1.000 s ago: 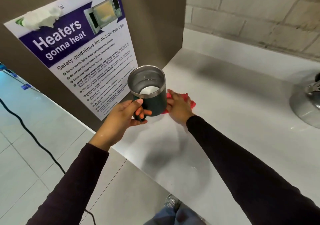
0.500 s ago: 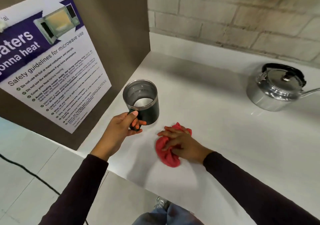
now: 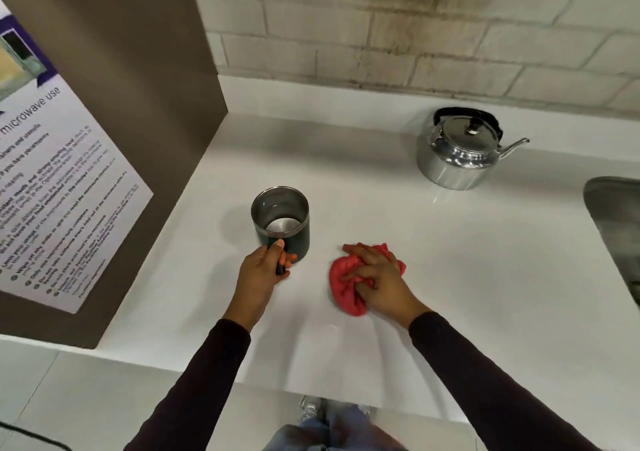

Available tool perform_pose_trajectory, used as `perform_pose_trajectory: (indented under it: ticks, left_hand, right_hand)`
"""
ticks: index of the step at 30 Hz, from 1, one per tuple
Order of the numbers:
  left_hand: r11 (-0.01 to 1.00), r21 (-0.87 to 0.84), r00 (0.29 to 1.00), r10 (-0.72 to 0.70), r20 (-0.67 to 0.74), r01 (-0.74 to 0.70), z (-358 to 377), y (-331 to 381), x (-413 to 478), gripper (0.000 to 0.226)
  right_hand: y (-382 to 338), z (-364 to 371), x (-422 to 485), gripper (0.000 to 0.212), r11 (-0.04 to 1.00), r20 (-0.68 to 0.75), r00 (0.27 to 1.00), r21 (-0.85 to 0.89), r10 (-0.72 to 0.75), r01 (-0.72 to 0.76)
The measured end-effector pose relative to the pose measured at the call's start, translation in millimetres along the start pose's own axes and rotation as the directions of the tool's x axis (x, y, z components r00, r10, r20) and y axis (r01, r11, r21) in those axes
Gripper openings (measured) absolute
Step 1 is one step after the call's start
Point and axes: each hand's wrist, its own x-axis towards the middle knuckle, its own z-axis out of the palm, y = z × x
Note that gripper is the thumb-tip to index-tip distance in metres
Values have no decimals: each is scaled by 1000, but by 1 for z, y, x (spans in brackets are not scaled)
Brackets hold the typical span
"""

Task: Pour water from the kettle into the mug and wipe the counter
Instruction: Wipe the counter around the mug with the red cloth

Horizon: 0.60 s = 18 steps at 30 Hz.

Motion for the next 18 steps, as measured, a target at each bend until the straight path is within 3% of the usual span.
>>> perform_pose_trajectory:
  ticks: [8,11,13,15,18]
  left_hand:
    - [993,114,999,40,13,-41,-1,-2,4,38]
    - [940,311,977,183,-108,-141,-9,-1,1,28]
    - [888,387,915,346,-205,-249,-14,0,-7,28]
    - [850,394,889,434,-147,-350,-15,3,-18,28]
    - [851,337,910,411,49,-403,0,8,-31,31]
  right_hand:
    - [-3,3,-3,31,999,-43,999,-33,13,-14]
    - [-6,5,-8,31,998,-70,997,-64,22,-27]
    - [-7,7,-12,31,996,-105,994,-78,35,-43]
    - [-9,9,-20,31,995,-131,991,-87,29,-40]
    - [-7,7,-31,33,994,-161,986,-97,39,-55]
